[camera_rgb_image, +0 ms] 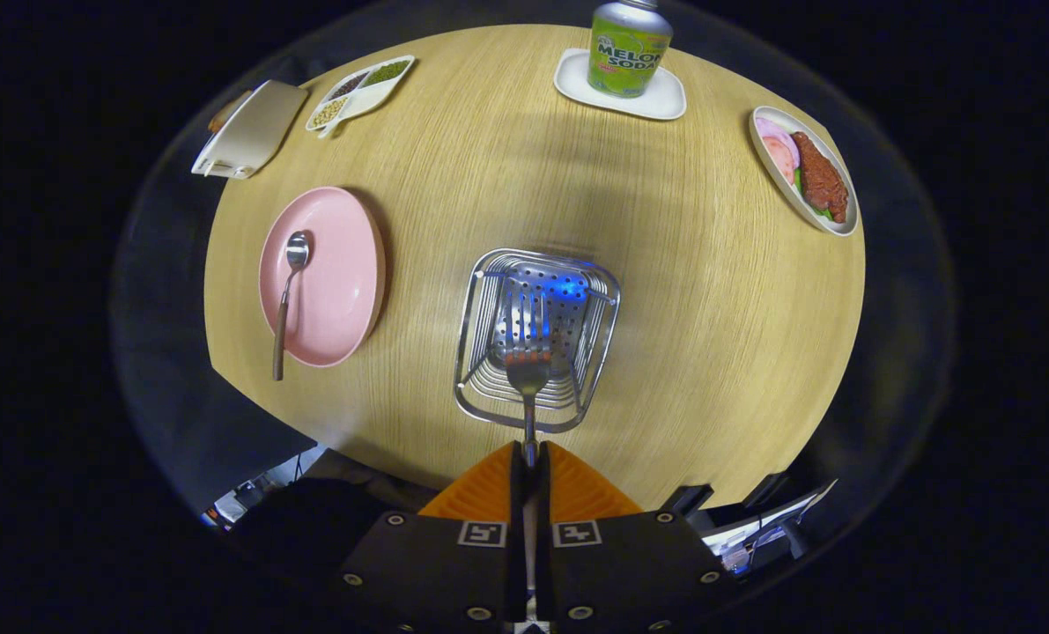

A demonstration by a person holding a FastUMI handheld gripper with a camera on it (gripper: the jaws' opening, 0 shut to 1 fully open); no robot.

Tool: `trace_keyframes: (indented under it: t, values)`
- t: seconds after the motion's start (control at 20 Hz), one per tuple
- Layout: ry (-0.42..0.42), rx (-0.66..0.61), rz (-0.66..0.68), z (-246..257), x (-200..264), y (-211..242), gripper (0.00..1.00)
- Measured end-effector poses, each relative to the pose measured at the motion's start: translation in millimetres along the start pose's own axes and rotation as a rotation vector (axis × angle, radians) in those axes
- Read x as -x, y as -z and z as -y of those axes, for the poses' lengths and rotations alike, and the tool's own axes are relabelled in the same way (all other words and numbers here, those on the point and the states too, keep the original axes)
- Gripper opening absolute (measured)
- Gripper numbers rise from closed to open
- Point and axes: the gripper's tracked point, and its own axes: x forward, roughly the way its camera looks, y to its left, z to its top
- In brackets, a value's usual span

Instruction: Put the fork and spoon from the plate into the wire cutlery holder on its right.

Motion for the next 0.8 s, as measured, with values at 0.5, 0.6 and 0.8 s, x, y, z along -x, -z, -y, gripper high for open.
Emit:
trace_keyframes:
  t: [0.5, 0.6, 0.8]
  values:
    - [-0.061, -0.077, 0.078, -2, 6, -30, 0.1]
    - [-0.072, -0.063, 0.162, -5, 14, -40, 0.11]
    - [-0.04, 0.013, 0.358, -10, 32, -54, 0.29]
